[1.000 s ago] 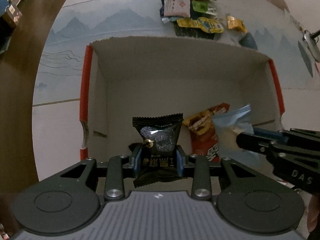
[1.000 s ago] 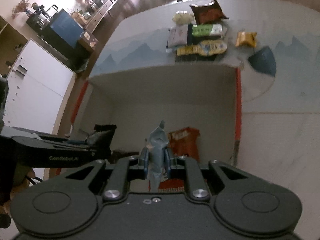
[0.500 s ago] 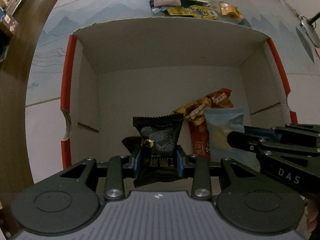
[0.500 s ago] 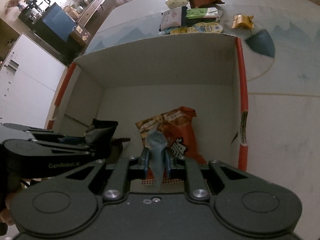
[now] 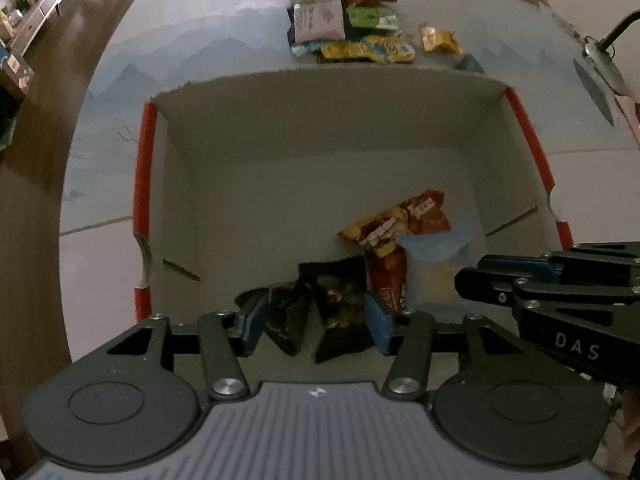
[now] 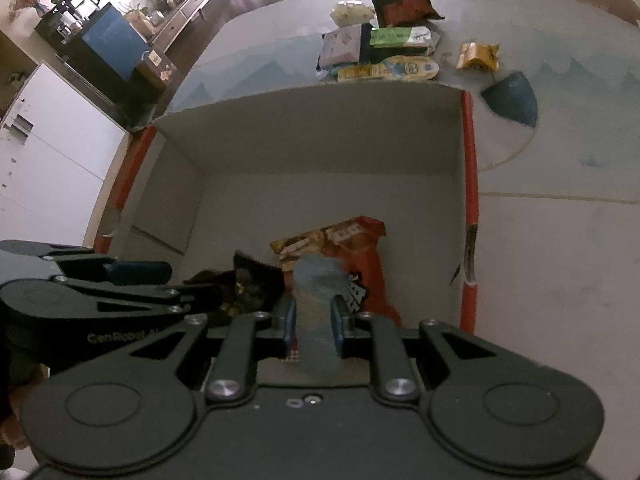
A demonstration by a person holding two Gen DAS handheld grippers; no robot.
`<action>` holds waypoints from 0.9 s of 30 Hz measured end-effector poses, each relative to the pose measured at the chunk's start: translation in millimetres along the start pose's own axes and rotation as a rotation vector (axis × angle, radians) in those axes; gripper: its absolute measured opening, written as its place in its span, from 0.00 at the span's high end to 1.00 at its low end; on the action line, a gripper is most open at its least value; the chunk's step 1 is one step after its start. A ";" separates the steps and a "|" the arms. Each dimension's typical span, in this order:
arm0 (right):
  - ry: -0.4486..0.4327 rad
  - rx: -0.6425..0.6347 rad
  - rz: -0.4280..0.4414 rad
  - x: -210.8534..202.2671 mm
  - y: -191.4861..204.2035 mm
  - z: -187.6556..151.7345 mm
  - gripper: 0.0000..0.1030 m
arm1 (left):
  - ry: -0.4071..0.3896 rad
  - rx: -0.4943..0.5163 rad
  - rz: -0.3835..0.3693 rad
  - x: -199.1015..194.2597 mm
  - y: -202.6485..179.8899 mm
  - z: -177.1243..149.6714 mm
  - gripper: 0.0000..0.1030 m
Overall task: Organize snacks
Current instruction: 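Carry both packets into the box and open both tools to drop them, then withdraw both tools from the box toward the snack pile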
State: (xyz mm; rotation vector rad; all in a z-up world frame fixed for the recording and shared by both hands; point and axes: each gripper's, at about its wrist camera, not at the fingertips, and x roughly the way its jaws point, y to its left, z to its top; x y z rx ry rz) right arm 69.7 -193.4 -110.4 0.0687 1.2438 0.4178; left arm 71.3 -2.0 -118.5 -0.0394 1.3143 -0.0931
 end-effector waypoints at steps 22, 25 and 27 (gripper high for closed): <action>-0.162 -0.051 0.012 -63.1 19.1 23.4 0.77 | -0.232 0.032 -0.034 -72.6 1.7 8.9 0.37; -0.184 -0.057 0.007 -71.0 19.1 28.2 0.77 | -0.254 0.031 -0.043 -80.5 2.7 13.5 0.36; -0.199 -0.065 -0.002 -76.4 18.8 31.6 0.77 | -0.270 0.037 -0.053 -85.6 2.7 17.3 0.34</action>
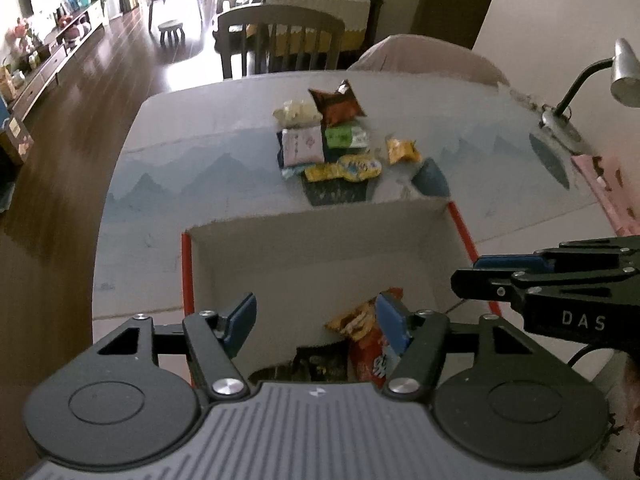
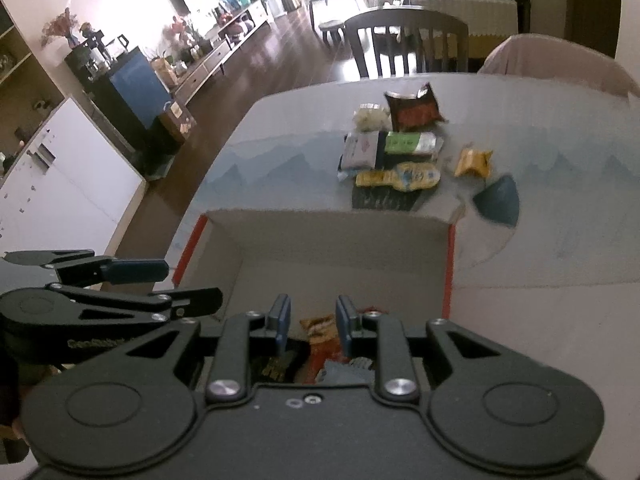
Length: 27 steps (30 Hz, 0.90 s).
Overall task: Organize snacks
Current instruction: 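Withdraw both tools from the box toward the snack pile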
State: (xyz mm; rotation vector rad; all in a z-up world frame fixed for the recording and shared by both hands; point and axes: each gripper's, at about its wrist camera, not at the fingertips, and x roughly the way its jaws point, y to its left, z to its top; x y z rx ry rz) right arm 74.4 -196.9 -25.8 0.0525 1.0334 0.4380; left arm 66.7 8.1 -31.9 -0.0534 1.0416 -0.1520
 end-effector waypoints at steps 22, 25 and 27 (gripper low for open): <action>-0.142 -0.076 -0.040 -11.4 -36.7 68.9 0.18 | -0.064 -0.028 0.019 10.4 15.9 87.0 0.29; -0.136 -0.068 -0.048 -7.8 -50.6 86.1 0.06 | -0.052 -0.029 0.011 19.8 15.6 108.3 0.24; -0.127 -0.066 -0.058 -4.0 -61.1 100.2 0.02 | -0.043 -0.039 0.006 28.1 15.6 124.6 0.22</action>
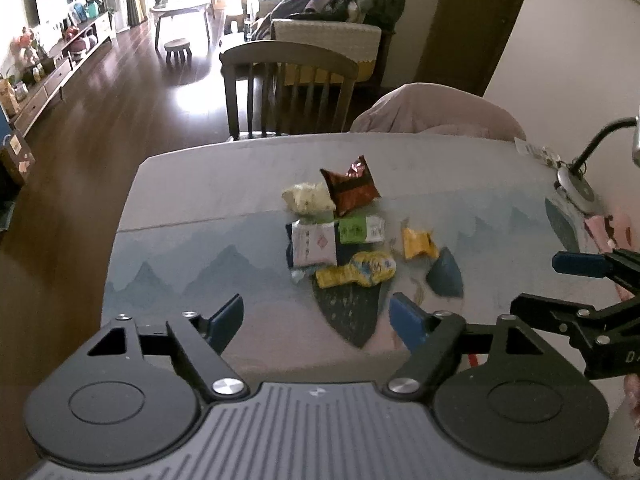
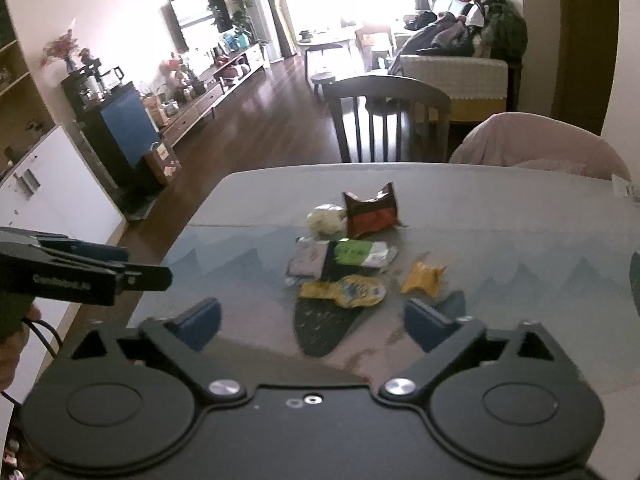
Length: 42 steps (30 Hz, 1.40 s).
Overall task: Organize snacks
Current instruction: 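Withdraw both tools from the box toward the snack pile, then grasp the white milk-candy packet with the left tool while the right tool grasps the yellow packet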
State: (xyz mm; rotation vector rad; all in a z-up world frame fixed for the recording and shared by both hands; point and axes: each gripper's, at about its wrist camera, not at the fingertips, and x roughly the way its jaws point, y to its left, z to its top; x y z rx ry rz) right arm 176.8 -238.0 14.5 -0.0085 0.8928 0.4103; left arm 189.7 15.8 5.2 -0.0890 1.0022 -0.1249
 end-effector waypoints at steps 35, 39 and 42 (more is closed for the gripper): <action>0.410 0.179 -0.074 222.6 -127.0 41.5 0.08 | 0.541 -0.063 0.041 281.4 12.2 95.2 0.21; 0.423 0.196 -0.084 235.1 -131.5 40.1 0.11 | 0.562 -0.083 0.031 295.9 17.8 94.1 0.21; 0.438 0.181 -0.098 242.5 -129.7 37.5 0.14 | 0.578 -0.086 0.012 304.8 18.8 92.3 0.21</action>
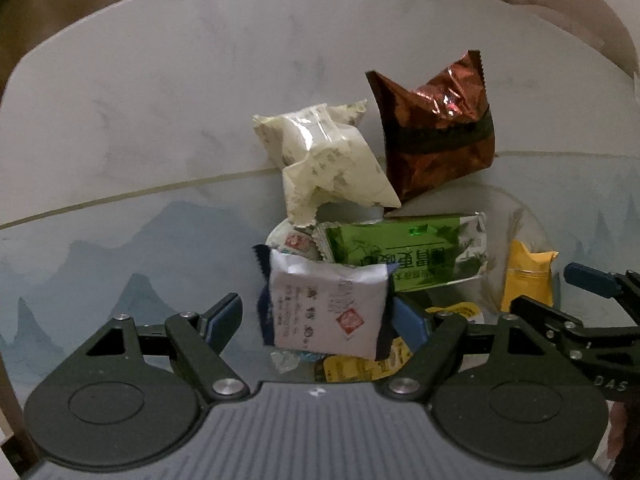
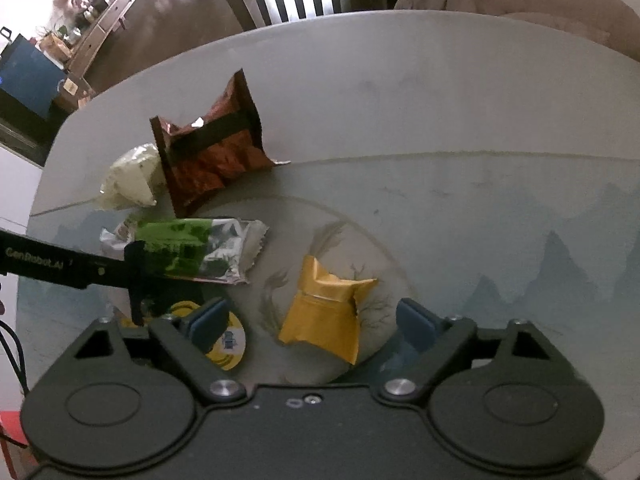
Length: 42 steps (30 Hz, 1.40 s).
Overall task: Organize snacks
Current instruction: 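Grasp the white milk-candy packet with the left tool while the right tool grasps the yellow packet, then carry both packets into the box and open both tools to release them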
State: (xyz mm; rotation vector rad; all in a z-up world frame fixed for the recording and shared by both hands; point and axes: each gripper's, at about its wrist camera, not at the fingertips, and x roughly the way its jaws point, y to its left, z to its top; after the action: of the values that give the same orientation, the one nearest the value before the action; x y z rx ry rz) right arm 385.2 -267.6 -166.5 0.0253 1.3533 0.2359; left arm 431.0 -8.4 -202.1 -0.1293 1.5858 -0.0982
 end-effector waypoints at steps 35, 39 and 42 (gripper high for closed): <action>-0.076 -0.029 -0.035 -35.2 12.9 -20.7 0.69 | -0.143 -0.165 -0.022 -29.2 34.3 -34.5 0.47; -0.105 -0.035 -0.017 -57.6 15.3 -25.1 0.69 | -0.182 -0.189 -0.036 -54.4 42.4 -40.5 0.47; -0.129 -0.045 -0.006 -73.2 20.8 -31.9 0.69 | -0.214 -0.197 -0.046 -70.6 45.2 -49.3 0.47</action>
State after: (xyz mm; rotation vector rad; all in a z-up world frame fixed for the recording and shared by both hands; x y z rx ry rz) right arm 336.8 -264.5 -99.7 -0.0011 1.2192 0.2548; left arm 382.0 45.5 -137.8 -0.3200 1.3763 0.0361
